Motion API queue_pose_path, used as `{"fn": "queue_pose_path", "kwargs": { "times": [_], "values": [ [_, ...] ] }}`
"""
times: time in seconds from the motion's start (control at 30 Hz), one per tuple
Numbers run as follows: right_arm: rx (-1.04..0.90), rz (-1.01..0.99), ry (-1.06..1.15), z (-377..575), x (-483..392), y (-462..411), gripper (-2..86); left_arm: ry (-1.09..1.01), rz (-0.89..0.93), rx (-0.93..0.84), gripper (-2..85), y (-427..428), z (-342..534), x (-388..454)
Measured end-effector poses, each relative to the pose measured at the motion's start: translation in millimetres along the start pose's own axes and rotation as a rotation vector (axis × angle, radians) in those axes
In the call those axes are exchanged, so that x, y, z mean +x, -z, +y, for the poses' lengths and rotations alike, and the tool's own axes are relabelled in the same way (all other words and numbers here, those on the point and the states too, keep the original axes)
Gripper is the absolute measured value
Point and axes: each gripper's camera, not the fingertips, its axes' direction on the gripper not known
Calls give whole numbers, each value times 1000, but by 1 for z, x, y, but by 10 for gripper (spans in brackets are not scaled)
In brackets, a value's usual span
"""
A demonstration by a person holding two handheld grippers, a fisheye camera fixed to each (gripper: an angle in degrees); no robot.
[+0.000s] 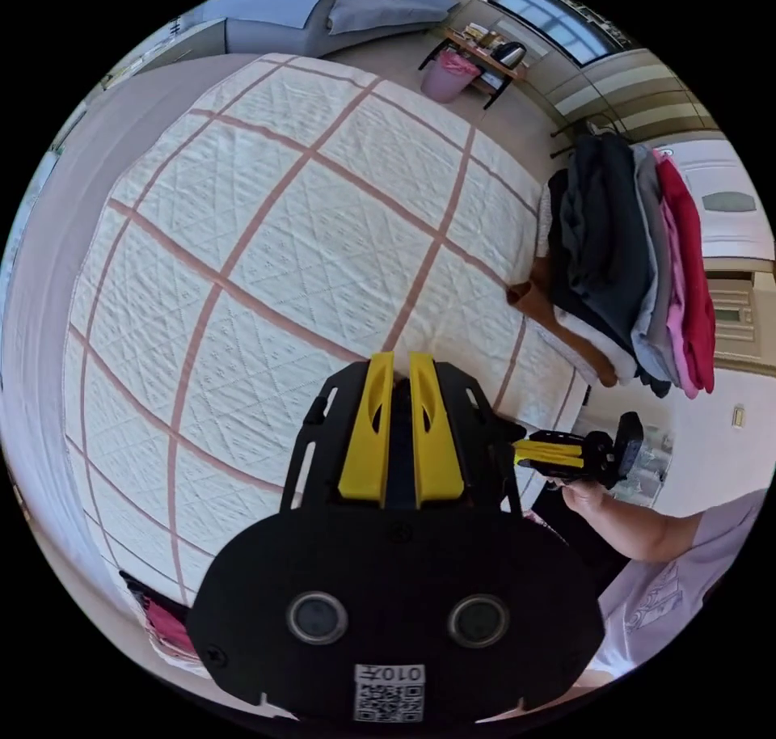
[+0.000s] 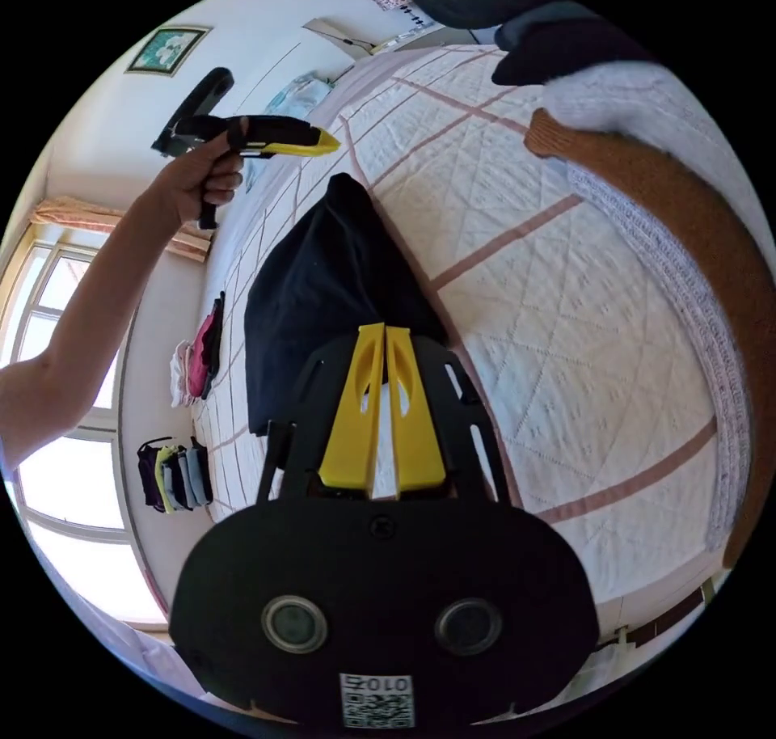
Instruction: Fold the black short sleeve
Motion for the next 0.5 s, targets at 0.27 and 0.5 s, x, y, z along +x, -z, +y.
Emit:
{"fn": "queue_pose_path", "kwargs": {
  "times": [0.27, 0.5],
  "values": [
    [108, 145, 294, -11, -66, -8, 59, -89, -28, 46, 90, 8, 116, -30],
    [12, 218, 468, -121, -128, -91, 60, -133, -72, 99, 80, -17, 197, -50]
  ]
}}
